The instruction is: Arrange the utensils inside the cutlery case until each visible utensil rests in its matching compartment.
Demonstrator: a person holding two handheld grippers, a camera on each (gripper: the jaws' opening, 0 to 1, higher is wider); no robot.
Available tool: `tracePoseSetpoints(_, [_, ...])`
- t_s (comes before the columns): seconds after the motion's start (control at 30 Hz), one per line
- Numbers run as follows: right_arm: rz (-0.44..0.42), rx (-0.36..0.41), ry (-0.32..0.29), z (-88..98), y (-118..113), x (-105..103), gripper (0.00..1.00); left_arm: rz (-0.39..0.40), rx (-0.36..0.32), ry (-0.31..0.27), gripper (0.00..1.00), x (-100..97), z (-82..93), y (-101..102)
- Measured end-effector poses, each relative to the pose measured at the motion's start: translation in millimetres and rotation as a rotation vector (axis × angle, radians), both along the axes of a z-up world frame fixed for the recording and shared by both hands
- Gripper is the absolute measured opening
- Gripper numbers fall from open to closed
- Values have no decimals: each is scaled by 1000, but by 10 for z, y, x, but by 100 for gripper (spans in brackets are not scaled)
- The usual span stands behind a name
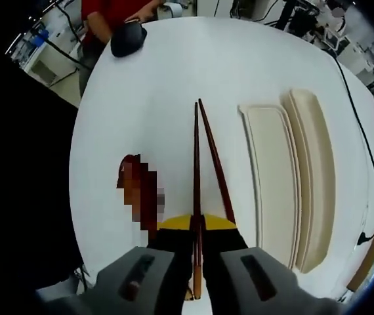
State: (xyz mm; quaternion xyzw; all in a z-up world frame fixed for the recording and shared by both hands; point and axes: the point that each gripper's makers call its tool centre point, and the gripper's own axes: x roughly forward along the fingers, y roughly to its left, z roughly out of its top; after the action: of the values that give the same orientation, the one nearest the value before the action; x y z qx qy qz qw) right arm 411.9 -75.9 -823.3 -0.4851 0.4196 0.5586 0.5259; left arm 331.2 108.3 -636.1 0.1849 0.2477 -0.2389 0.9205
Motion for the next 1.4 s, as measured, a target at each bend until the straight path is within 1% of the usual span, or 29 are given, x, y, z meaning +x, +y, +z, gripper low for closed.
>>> tracePoseSetpoints(0.07, [23, -8, -6, -1, -3, -23, 0, 6, 5, 7, 81, -36, 2, -28])
tracePoseSetpoints(0.13, [49, -8, -6, -2, 0, -10, 0, 6, 23, -2, 81, -59, 39, -48])
tracePoseSetpoints(0.2, [62, -10, 0, -3, 1, -1, 0, 29, 17, -15, 81, -69, 74, -32])
tracePoseSetpoints(0.27, [65, -11, 12, -1, 1, 7, 0, 49, 16, -10, 81, -91, 56, -16])
tracePoseSetpoints(0.3, [67, -10, 16, -1, 1, 9, 0, 60, 34, -1, 81, -118, 33, 4])
tracePoseSetpoints(0.33, [67, -9, 17, -1, 0, 8, 0, 64, 37, 0, 80, -127, 22, 12])
tracePoseSetpoints(0.37, [65, -6, 19, -7, -1, 8, 0, 72, 29, 4, 80, -145, 18, 13])
tracePoseSetpoints(0.43, [70, -5, 20, -15, -1, 13, 0, 75, 22, 9, 80, -165, 10, -3])
tracePoseSetpoints(0.5, [85, -11, 24, -12, 1, 10, 0, 79, 35, 8, 80, -180, 15, 2])
tracePoseSetpoints(0.63, [93, -11, 37, -8, 0, 15, 0, 98, 26, 3, 80, -175, 24, 24])
tracePoseSetpoints(0.77, [72, 3, 51, -5, -1, 2, 0, 102, 29, -5, 80, -157, 39, 34])
tracePoseSetpoints(0.93, [88, -4, 49, 0, 11, -15, 0, 109, 25, -9, 80, -165, 41, 77])
tracePoseSetpoints(1.2, [76, -5, 48, -5, 36, 5, 0, 121, 23, -1, 80, -213, 4, 198])
tracePoseSetpoints(1.4, [98, -16, 43, 13, 46, -25, 0, 121, 16, 0, 80, -224, -9, 228])
